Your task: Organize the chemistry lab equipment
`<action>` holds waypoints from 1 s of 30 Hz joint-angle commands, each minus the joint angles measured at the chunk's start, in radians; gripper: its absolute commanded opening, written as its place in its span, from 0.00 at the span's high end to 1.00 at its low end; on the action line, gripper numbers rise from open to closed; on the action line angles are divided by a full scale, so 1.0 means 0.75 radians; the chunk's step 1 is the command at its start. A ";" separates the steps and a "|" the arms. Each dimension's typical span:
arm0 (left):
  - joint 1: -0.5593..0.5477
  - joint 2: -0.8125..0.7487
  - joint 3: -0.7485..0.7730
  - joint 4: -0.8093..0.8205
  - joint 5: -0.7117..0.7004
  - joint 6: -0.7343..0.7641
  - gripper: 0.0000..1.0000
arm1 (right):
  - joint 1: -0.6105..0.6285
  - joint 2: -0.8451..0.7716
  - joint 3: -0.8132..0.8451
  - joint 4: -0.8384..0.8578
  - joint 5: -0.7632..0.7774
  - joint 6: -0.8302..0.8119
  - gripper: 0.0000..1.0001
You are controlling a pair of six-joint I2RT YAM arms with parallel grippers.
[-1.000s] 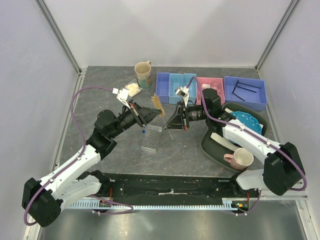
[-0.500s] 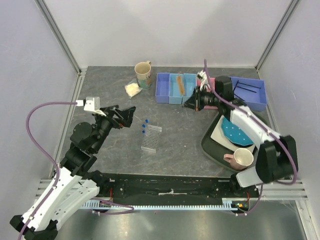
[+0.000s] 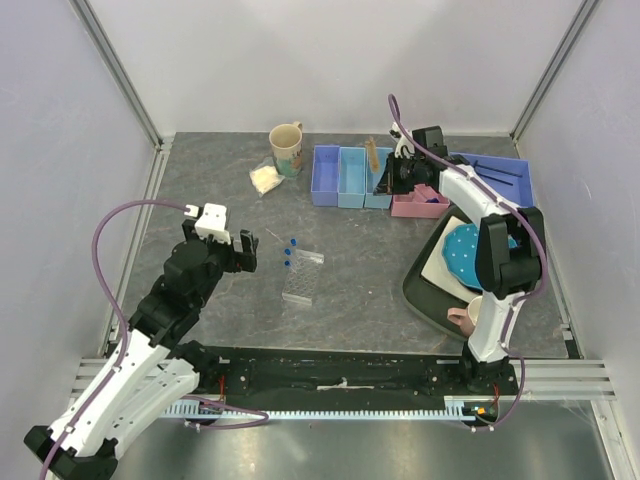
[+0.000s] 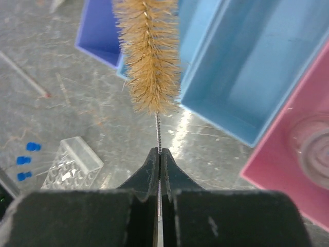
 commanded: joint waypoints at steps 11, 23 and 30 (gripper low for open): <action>0.004 -0.062 -0.019 0.017 -0.028 0.109 0.08 | -0.045 0.253 0.299 -0.128 0.118 0.026 0.89; 0.006 -0.067 -0.023 0.017 -0.001 0.099 0.09 | -0.081 0.231 0.285 -0.106 -0.015 0.056 0.67; 0.006 -0.054 -0.025 0.019 0.001 0.097 0.09 | -0.084 0.145 0.258 -0.088 -0.083 0.032 0.65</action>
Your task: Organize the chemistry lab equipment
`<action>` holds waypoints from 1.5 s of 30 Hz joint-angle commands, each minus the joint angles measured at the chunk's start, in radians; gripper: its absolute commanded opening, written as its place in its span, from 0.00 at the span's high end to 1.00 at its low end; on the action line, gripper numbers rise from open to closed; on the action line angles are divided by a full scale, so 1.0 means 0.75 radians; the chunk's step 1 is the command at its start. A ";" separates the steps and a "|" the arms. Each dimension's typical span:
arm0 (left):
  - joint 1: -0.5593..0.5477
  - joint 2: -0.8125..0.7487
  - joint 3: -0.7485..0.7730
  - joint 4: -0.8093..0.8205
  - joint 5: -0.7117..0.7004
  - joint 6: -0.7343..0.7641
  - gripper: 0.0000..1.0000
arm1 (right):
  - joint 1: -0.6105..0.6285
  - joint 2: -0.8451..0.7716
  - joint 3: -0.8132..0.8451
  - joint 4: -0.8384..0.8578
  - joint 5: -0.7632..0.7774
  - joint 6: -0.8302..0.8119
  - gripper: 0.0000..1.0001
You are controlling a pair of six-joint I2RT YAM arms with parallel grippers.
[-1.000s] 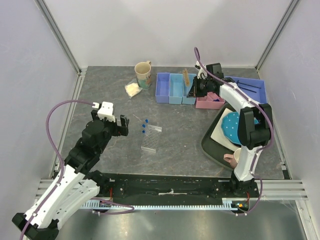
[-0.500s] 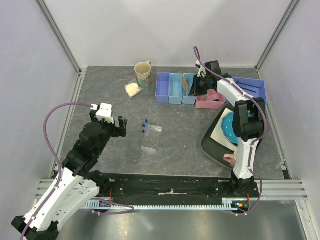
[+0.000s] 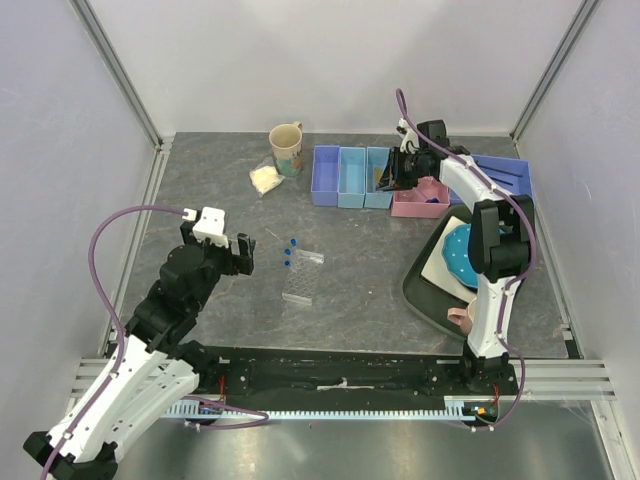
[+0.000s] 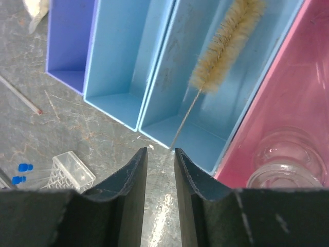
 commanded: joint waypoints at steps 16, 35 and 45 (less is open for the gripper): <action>0.447 0.314 0.008 0.064 0.665 -0.350 0.09 | -0.001 -0.971 -0.672 0.243 -0.233 -0.636 0.14; 0.623 1.304 0.644 -0.513 0.236 -1.097 0.15 | -0.078 -1.153 -0.996 0.429 -0.534 -0.548 0.02; 0.617 1.588 0.806 -0.558 0.158 -1.193 0.32 | -0.078 -1.153 -0.996 0.417 -0.517 -0.550 0.02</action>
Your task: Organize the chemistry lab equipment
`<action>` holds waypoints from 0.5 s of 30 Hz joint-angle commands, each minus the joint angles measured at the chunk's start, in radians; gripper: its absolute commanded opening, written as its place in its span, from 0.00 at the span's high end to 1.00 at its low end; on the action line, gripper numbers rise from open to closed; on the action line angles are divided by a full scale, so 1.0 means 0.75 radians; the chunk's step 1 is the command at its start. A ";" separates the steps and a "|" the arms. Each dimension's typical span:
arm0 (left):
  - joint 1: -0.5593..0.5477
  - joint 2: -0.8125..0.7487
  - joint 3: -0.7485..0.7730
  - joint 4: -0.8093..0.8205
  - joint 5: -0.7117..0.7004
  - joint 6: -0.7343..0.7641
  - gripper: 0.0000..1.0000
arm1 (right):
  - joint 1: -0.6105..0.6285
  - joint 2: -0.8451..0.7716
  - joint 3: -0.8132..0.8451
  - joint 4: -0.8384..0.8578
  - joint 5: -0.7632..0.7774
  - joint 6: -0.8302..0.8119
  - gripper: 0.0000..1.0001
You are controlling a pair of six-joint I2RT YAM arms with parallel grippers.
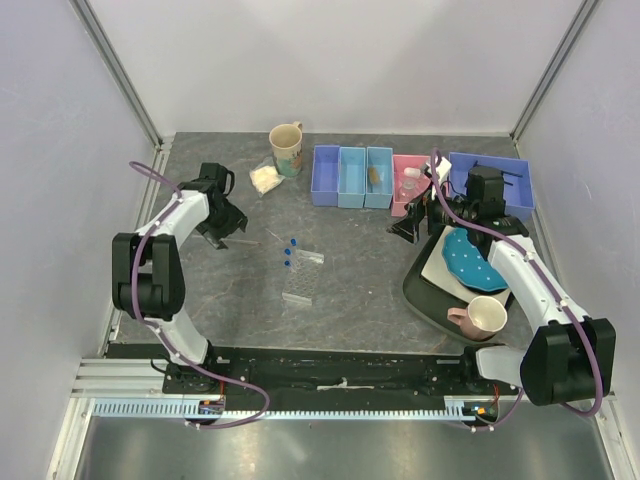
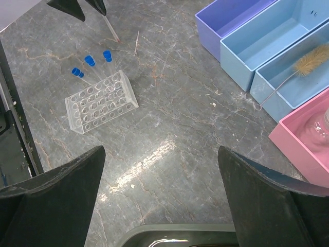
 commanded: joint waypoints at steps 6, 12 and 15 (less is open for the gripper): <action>-0.002 0.183 0.138 -0.036 -0.078 -0.156 0.45 | 0.000 -0.008 0.023 0.044 -0.048 0.007 0.02; -0.002 0.287 0.203 -0.034 -0.101 -0.160 0.51 | 0.002 0.014 0.027 0.031 -0.062 0.011 0.02; -0.002 0.326 0.219 -0.032 -0.117 -0.150 0.58 | 0.002 0.020 0.027 0.025 -0.064 0.009 0.02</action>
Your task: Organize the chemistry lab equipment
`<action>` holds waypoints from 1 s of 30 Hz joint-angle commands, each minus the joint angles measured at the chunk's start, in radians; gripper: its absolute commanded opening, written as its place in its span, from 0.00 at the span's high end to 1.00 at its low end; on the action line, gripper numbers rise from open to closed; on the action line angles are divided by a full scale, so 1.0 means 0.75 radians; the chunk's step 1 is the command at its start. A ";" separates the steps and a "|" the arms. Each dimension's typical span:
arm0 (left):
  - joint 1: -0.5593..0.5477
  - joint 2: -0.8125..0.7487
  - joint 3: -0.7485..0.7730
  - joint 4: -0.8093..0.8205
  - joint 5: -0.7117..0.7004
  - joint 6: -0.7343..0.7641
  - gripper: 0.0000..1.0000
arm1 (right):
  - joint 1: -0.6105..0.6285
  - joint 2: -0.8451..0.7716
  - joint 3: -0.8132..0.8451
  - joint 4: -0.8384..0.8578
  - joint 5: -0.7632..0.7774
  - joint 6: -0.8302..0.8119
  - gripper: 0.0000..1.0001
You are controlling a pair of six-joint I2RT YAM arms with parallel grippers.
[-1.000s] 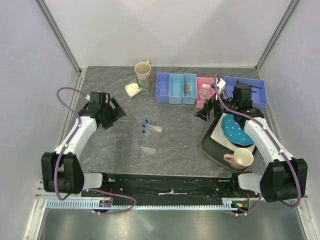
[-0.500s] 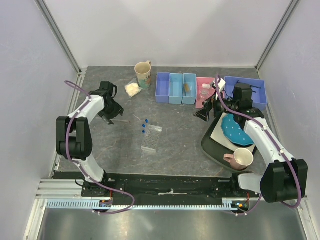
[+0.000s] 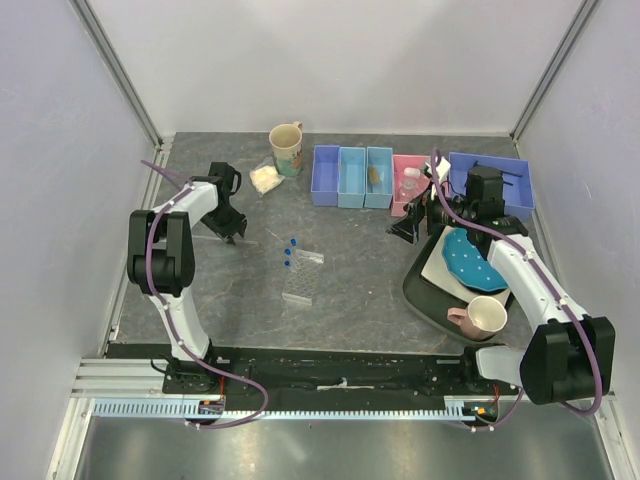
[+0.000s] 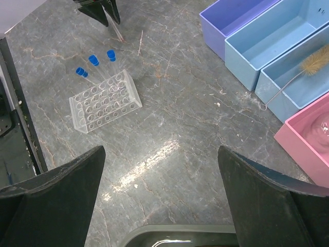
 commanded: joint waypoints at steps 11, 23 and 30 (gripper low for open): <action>-0.002 0.097 0.027 -0.001 -0.127 -0.022 0.81 | 0.002 0.027 0.029 0.014 -0.046 -0.014 0.02; -0.002 -0.083 -0.023 0.046 -0.193 0.091 0.90 | 0.000 0.033 0.029 0.012 -0.044 -0.024 0.02; -0.002 -0.206 -0.090 0.120 -0.129 0.262 0.98 | 0.002 0.035 0.027 0.010 -0.044 -0.028 0.02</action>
